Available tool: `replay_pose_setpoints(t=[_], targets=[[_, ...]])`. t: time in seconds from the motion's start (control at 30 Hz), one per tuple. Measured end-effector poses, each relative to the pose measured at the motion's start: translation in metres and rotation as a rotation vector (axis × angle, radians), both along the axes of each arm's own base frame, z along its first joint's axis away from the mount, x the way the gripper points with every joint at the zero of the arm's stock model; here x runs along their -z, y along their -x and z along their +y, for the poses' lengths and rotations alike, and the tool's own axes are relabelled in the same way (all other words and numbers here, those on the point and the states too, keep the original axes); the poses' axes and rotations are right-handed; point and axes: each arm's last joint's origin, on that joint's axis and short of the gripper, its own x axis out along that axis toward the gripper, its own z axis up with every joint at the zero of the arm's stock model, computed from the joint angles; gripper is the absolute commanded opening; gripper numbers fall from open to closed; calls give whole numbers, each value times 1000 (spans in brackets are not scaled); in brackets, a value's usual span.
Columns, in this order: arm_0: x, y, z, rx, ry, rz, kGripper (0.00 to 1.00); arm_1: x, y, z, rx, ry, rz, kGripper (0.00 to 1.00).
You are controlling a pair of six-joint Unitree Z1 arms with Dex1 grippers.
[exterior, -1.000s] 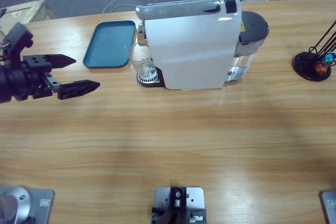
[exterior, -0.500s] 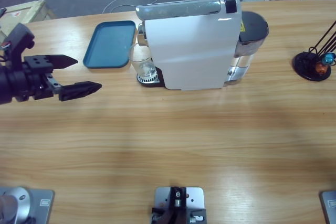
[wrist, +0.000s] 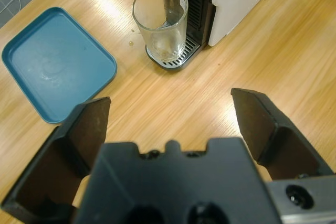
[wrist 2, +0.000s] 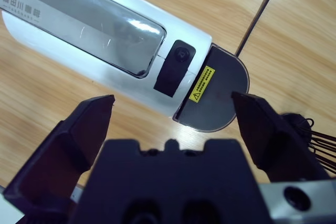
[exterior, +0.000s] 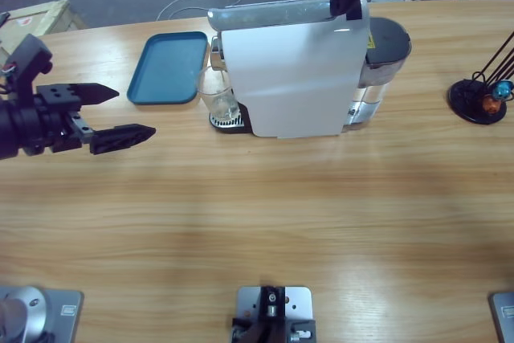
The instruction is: Pour coffee
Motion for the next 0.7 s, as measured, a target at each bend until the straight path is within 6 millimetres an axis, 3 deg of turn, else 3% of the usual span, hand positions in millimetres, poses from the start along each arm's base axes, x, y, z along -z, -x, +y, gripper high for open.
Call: replay_pose_setpoints(t=[0.23,0.4,0.7], targets=[[0,0,0,0,-1,1,991,-2,1,-1,3,-6,-5,1000],[1,-1,-1,0,-4,5,991,-17,11,-9,3,-34,-37,1000],[2,-2,-2,0,-6,8,991,-26,17,-15,3,-57,-64,1000]])
